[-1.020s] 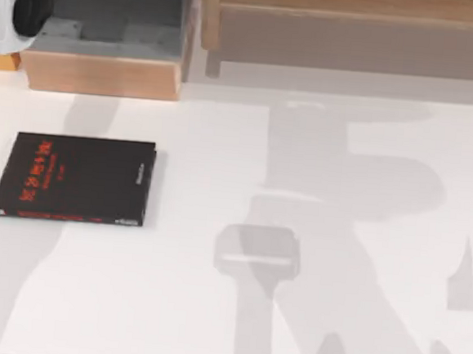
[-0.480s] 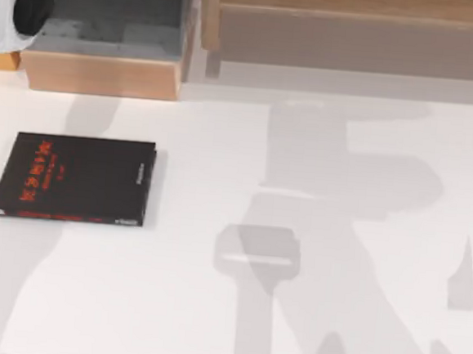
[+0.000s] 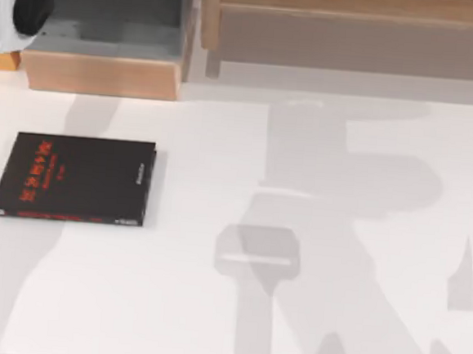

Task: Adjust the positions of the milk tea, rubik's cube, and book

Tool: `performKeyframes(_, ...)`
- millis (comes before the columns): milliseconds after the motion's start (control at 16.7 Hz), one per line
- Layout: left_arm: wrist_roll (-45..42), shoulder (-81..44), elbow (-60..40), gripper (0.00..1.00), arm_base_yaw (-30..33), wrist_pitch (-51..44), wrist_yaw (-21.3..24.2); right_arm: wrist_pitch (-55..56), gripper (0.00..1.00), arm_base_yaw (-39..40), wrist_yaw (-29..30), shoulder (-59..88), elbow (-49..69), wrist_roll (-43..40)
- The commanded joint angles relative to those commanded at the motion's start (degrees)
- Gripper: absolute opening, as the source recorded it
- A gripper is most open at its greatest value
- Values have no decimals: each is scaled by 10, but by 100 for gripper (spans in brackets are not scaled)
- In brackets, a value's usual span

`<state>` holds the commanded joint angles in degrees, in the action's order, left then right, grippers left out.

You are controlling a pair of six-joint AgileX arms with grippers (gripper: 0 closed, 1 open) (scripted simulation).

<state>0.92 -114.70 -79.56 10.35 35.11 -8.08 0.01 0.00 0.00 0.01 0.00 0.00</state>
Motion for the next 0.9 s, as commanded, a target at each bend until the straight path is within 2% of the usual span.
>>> performKeyframes(900,-1,29,16,0,3,-12,-2,0,100,0,0,0,0,0)
